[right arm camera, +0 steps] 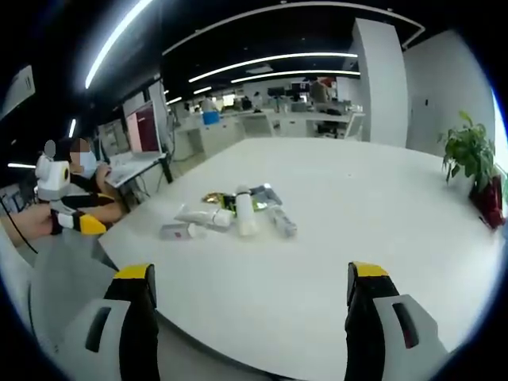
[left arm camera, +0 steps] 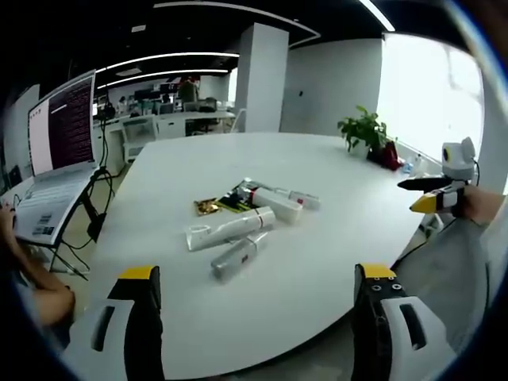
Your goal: Arrange the skincare products in the storage area until every visible bottle or jar stands upright without overlapping.
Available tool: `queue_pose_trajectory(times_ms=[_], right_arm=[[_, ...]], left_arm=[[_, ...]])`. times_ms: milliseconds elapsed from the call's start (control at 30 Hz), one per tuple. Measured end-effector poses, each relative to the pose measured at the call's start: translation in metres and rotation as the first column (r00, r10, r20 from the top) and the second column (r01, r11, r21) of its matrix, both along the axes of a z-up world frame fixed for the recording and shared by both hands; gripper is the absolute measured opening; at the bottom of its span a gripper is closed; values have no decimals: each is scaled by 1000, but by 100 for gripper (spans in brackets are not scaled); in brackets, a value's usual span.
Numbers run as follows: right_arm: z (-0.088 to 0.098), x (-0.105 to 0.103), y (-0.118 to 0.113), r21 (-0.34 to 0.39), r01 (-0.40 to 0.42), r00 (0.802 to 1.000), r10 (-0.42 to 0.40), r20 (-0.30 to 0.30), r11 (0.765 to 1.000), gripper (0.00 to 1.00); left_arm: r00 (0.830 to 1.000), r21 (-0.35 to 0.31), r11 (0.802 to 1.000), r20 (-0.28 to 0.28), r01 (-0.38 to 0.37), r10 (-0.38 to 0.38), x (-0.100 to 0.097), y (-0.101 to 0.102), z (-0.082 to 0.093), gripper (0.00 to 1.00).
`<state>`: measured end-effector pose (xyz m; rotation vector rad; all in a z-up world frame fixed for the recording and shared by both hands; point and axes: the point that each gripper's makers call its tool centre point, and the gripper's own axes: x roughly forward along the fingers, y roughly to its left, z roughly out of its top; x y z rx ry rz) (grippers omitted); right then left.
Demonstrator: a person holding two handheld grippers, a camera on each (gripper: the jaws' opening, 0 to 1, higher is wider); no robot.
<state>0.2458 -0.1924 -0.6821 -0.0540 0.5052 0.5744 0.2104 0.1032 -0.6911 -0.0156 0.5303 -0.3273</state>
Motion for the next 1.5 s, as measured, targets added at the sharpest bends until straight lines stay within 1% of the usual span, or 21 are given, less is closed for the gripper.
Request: queue_pose_trajectory(times_ms=[233,333,400,467,500,600,700,767,933,1100,1233,1300,1367,1500], right_arm=[[0,-2,2,4,-13,1000,13,-1,1000,98],[0,-5,9,38,-54,998,55,-19,998,98],[-2,-7,12,58,-64,997,66,-34,996,99],[-3,-6,13,62,-77,996,79,-38,995,99],[-4,-5,11,61,-64,997,67,-47,996,99],[-2,-4,11,68,-48,998,51,-43,996,99],[-6,-5,12,72,-55,996,60,-69,996,99],[-5,-5,12,77,-50,996,55,-68,996,99],[-7,-8,16,68,-61,994,66,-82,996,99],[-7,-9,19,30,-73,995,75,-71,997,99],[-11,-9,21,5,-86,993,86,-81,996,97],[-13,-6,21,0,-91,992,91,-91,996,97],[-15,-3,20,-5,-91,991,90,-96,996,96],[-12,6,17,1,-76,992,76,-102,997,95]], left_arm=[[1000,1,1000,3,1,-1,0,0,0,94],[1000,1,1000,-1,6,-6,0,0,0,94],[1000,0,1000,0,9,-9,0,-1,0,94],[1000,-2,1000,-2,11,-11,-1,-2,0,94],[1000,-4,1000,-2,11,-11,-1,-2,1,94],[1000,-12,1000,-1,10,-10,-1,-3,2,94],[1000,-15,1000,-7,14,-14,-1,-2,1,94],[1000,-13,1000,-8,19,-19,-1,-3,0,94],[1000,5,1000,-4,27,-27,-1,-4,0,94],[999,35,999,7,31,-31,-1,-5,1,94],[999,49,998,9,43,-43,0,-5,0,94],[999,66,997,9,48,-48,0,-5,-2,94],[998,81,995,-4,55,-55,0,-6,-5,94],[998,91,994,-12,62,-62,-1,-7,-6,94]])
